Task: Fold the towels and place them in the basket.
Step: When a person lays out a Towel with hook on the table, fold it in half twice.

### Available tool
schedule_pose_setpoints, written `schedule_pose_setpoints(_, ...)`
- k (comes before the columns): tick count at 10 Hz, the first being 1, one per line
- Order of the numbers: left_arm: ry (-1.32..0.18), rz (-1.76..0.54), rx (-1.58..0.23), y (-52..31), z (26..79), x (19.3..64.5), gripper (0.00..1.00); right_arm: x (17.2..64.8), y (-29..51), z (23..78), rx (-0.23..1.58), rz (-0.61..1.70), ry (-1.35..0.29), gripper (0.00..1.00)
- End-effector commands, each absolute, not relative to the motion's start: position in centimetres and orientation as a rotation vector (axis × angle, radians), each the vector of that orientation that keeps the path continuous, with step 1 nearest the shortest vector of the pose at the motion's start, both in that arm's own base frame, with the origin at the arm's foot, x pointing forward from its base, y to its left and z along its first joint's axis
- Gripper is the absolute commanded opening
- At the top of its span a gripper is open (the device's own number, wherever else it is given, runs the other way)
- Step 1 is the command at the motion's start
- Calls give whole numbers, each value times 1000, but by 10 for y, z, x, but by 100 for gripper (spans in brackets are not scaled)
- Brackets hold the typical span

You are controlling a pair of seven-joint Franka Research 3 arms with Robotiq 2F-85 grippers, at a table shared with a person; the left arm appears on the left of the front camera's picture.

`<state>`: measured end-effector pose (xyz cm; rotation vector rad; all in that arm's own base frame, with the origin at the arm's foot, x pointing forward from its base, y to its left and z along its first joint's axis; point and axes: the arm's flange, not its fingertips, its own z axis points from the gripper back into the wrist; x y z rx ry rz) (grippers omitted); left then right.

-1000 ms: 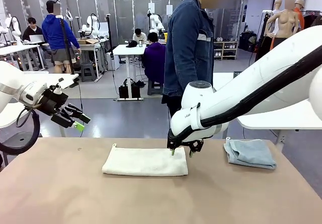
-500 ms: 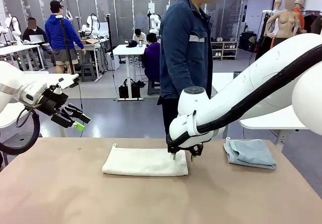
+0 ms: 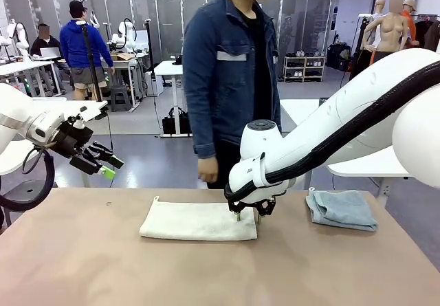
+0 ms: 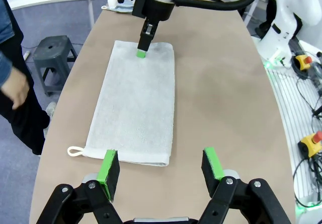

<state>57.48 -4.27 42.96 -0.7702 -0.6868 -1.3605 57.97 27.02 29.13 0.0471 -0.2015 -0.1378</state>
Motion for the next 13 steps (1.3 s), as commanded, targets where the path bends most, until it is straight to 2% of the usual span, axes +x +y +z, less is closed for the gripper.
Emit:
schedule_pose_setpoints(1, -689, -1363, -769, -43, 431, 574, 83, 586, 277, 290, 12, -170, -220, 59)
schedule_pose_setpoints(2, -689, -1363, -769, -43, 431, 574, 83, 586, 277, 289, 23, -169, -206, 59)
schedule_pose_setpoints(3, -689, -1363, -769, -43, 431, 574, 83, 586, 276, 288, 17, -169, -214, 47)
schedule_pose_setpoints(7, -689, -1363, -769, -43, 431, 574, 83, 586, 275, 284, 8, -170, -200, 47)
schedule_pose_setpoints(10, -689, -1363, -769, -43, 431, 574, 83, 586, 275, 283, 1, -165, -190, 14)
schedule_pose_setpoints(12, -689, -1363, -769, -43, 431, 574, 83, 586, 274, 283, -4, -163, -187, 0)
schedule_pose_setpoints(13, -689, -1363, -769, -43, 431, 574, 83, 586, 273, 282, -6, -160, -183, 0)
